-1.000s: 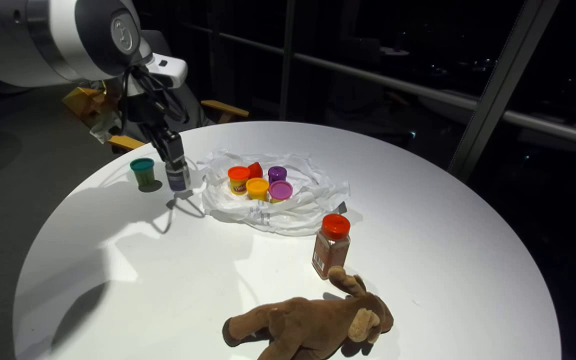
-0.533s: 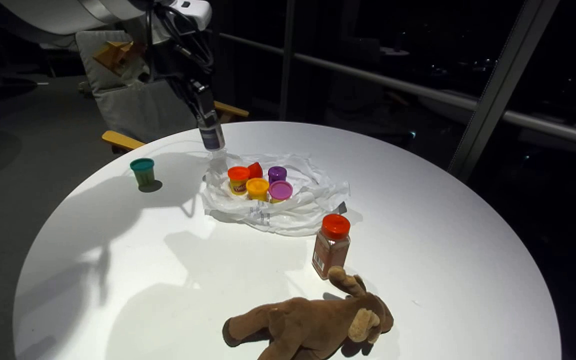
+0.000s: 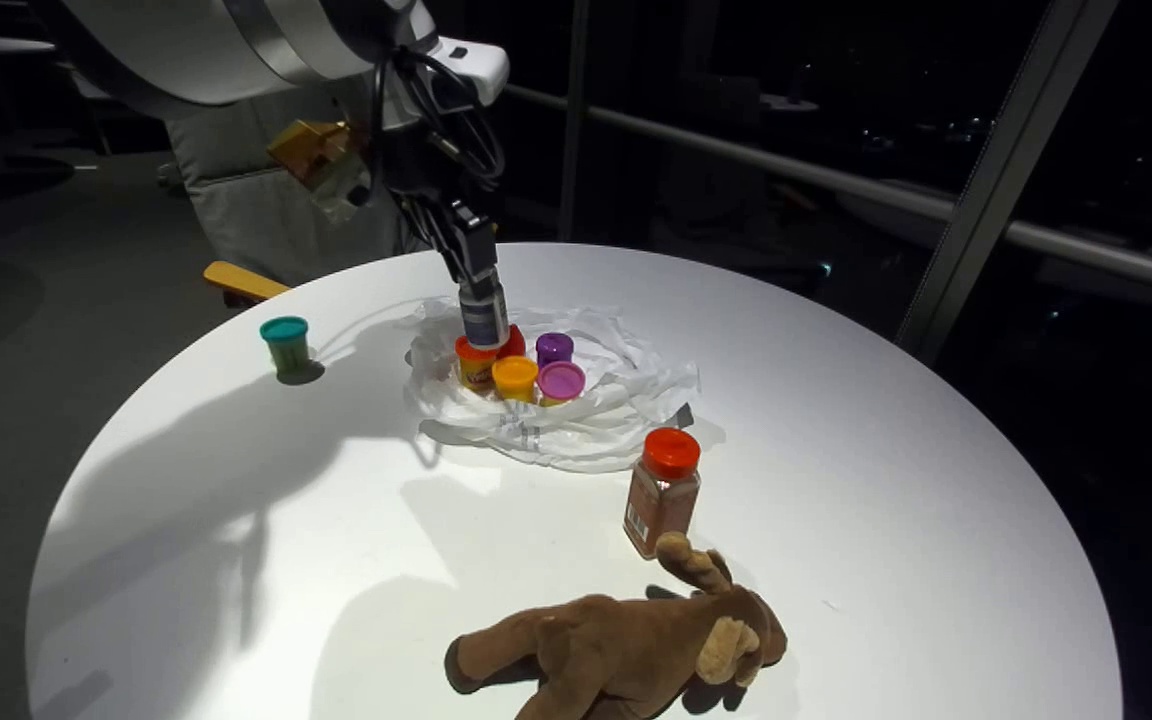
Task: Put the objects on the table into the plastic bag.
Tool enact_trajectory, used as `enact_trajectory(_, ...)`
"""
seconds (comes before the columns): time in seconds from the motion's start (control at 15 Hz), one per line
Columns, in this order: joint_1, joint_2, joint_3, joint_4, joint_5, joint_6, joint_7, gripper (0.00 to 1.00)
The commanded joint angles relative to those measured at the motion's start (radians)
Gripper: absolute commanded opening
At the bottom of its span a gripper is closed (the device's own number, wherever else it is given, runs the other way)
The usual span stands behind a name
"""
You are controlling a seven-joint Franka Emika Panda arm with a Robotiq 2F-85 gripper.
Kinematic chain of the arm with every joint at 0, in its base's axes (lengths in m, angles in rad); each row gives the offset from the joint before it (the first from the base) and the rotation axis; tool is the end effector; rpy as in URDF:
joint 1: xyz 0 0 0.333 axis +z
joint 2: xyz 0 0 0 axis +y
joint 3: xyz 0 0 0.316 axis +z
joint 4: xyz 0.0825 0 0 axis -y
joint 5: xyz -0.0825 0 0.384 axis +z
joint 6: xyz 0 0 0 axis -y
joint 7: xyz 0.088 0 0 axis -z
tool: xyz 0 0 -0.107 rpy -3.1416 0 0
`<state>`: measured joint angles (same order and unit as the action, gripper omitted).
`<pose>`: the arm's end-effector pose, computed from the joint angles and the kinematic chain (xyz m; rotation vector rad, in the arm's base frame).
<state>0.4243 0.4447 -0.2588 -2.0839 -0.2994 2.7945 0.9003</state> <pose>0.5997 0.1189 0.2418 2.9490 -0.6388 0.5374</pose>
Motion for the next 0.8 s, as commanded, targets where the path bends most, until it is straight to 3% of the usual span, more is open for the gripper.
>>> enact_trajectory(0.0,-0.06,0.013,0.042,-0.009,0.022,0.011,-0.03,0.19)
enact_trajectory(0.47,-0.1,0.031,0.093,-0.011,0.054,0.033,-0.055,0.19)
enact_trajectory(0.73,-0.06,0.031,0.052,-0.01,0.027,0.055,-0.007,0.19)
